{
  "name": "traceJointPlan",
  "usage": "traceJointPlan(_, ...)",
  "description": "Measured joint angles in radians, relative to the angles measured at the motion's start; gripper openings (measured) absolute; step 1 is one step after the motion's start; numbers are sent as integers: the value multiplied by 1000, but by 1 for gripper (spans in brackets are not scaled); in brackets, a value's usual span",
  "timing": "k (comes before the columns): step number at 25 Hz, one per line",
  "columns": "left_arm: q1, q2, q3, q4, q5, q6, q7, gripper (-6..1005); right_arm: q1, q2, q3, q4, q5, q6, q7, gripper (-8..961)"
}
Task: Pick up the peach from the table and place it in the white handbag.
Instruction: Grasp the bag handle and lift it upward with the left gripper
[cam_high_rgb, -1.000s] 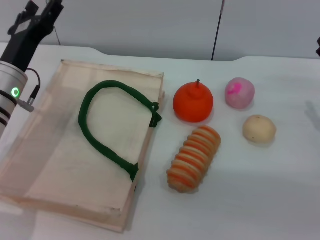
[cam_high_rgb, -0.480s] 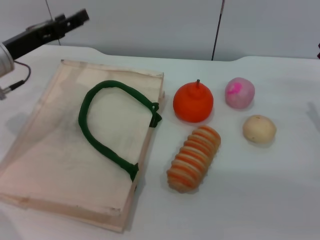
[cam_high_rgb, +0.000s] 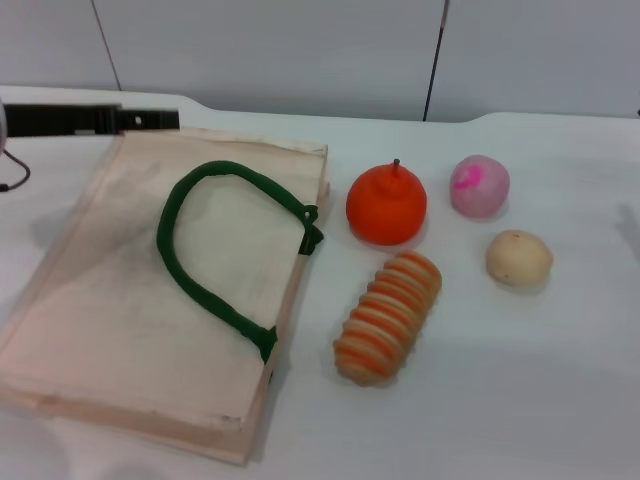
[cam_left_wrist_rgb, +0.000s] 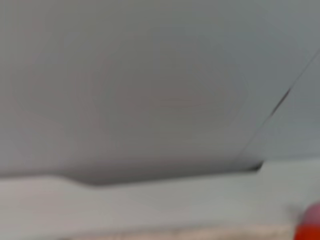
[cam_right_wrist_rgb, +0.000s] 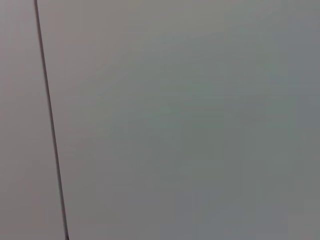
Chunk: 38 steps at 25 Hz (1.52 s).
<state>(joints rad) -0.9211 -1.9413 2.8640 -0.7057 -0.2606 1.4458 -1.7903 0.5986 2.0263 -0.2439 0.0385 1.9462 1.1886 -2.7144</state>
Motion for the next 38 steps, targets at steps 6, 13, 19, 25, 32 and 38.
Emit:
traceJointPlan(6, -47, -16, 0, 18, 163, -93, -33, 882, 3, 0, 0, -2, 0, 0, 2, 893)
traceJointPlan(13, -62, -11, 0, 124, 210, -174, -39, 882, 4, 0, 0, -2, 0, 0, 4, 893)
traceJointPlan(19, -59, -12, 0, 184, 218, -234, -39, 882, 5, 0, 0, -2, 2, 0, 4, 893)
traceJointPlan(25, -58, -10, 0, 220, 213, -269, -36, 876, 9, 0, 0, -2, 2, 0, 4, 893)
traceJointPlan(32, -53, 0, 0, 272, 224, -313, -40, 813, 10, 0, 0, -2, 2, 1, 4, 892)
traceJointPlan(38, -52, 0, 0, 275, 226, -322, -40, 696, 10, 0, 0, -2, 2, 2, 4, 892)
